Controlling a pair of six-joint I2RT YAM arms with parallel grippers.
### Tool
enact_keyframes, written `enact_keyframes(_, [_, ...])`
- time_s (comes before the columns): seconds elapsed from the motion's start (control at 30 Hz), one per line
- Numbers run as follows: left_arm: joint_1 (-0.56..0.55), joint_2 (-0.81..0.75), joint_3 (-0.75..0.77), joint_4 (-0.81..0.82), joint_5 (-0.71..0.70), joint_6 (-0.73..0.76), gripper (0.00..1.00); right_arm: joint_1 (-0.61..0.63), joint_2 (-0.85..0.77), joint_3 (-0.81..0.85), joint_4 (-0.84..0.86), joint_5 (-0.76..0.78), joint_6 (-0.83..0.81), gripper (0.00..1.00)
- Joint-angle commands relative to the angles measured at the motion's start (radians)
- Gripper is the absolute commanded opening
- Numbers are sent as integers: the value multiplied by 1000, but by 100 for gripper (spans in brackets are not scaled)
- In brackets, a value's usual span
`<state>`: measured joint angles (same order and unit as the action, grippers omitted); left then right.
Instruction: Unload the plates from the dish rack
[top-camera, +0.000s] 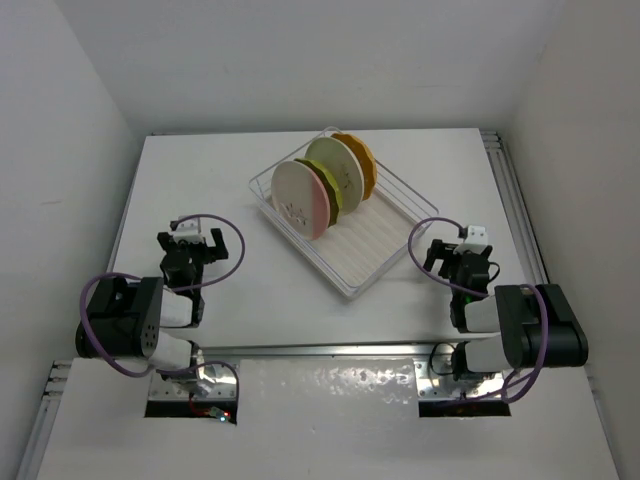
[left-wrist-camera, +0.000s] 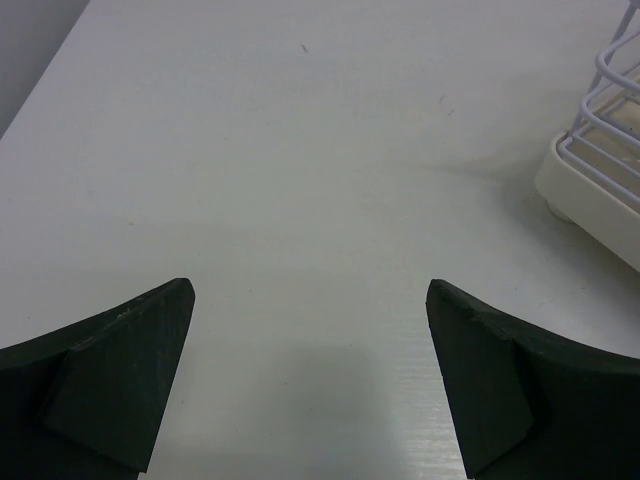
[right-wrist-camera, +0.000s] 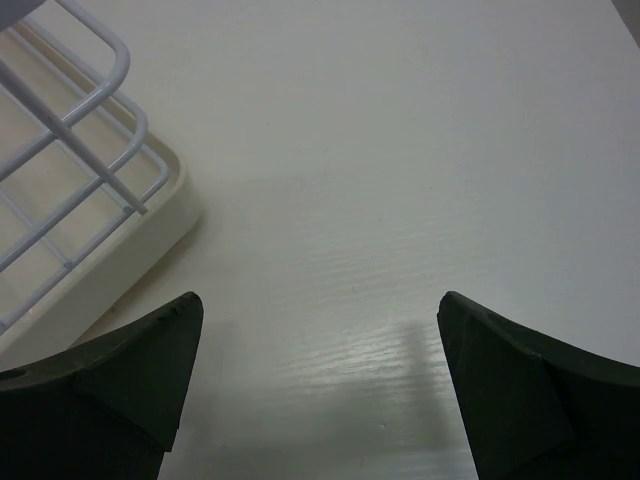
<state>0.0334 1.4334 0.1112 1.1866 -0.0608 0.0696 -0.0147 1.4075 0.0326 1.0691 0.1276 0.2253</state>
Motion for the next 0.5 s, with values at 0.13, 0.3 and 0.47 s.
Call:
enact_keyframes(0.13, [-3, -11, 18, 74, 3, -13, 100, 7, -196, 48, -267, 95, 65, 99])
enact_keyframes(0.3, [2, -135, 135, -95, 96, 19, 100, 7, -445, 171, -411, 109, 98, 99])
enact_keyframes(0.47, [2, -221, 493, -628, -165, 53, 100, 7, -539, 431, -784, -70, 5, 99])
